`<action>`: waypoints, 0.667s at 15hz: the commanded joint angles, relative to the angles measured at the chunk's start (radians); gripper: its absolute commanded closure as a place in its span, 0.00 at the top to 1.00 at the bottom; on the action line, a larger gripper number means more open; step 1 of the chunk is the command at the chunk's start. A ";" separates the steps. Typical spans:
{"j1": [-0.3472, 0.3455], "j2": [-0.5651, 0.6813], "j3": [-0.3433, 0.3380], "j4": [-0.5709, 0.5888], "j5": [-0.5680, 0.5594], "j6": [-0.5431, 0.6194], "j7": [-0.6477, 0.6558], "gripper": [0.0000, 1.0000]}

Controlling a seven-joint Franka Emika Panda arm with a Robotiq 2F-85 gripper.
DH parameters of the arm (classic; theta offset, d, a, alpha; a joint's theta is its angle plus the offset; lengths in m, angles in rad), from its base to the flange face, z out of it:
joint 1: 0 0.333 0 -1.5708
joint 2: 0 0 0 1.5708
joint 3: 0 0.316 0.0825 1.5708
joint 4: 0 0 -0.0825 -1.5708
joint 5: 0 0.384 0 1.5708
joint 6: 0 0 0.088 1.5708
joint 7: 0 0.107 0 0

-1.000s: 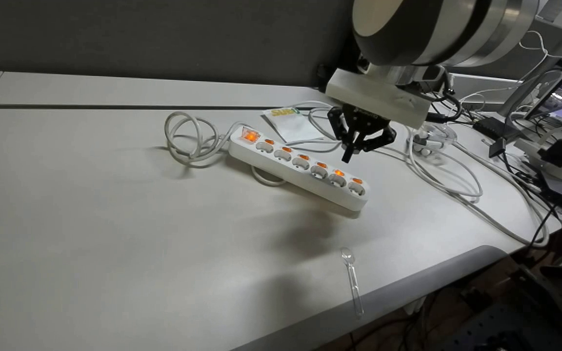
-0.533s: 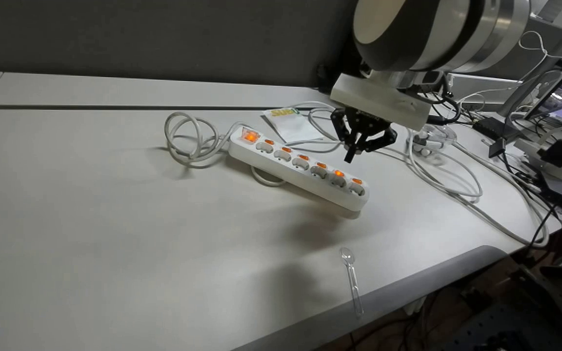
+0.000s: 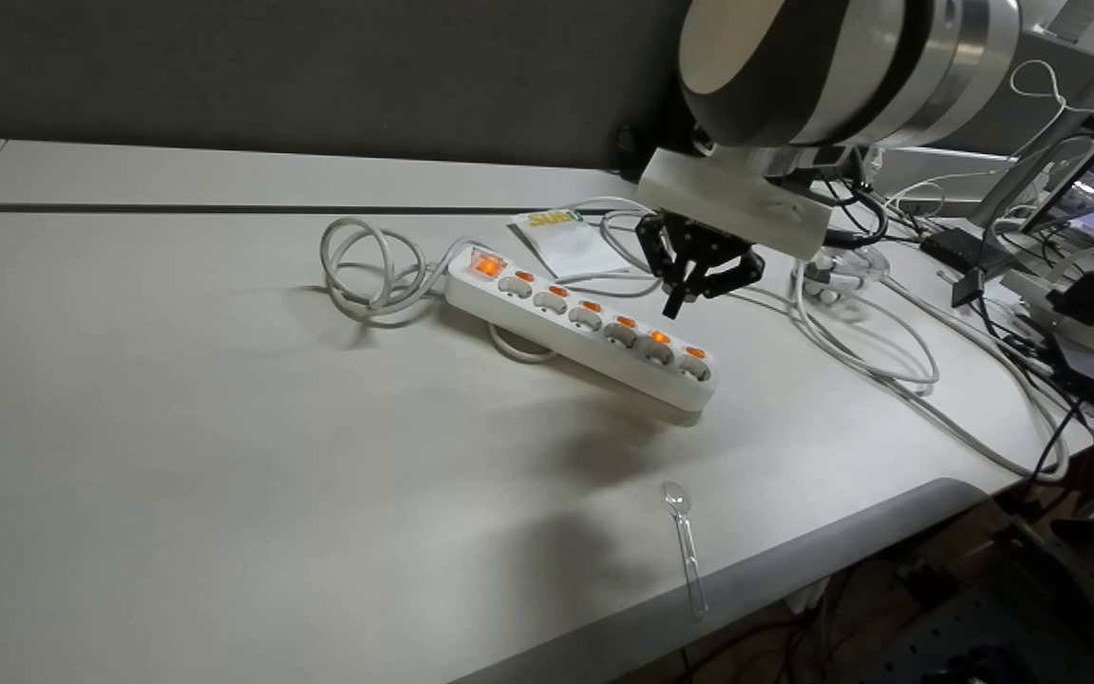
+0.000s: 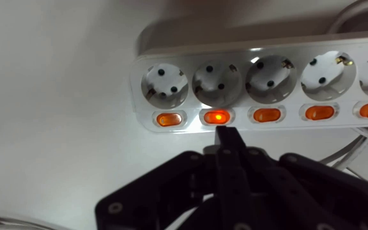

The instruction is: Turn off the second switch from the right

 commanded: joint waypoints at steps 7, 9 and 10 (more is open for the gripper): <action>-0.048 0.043 0.043 0.015 0.069 0.025 -0.139 0.00; -0.054 0.049 0.047 0.018 0.090 0.034 -0.163 0.00; -0.057 0.053 0.049 0.019 0.101 0.040 -0.177 0.00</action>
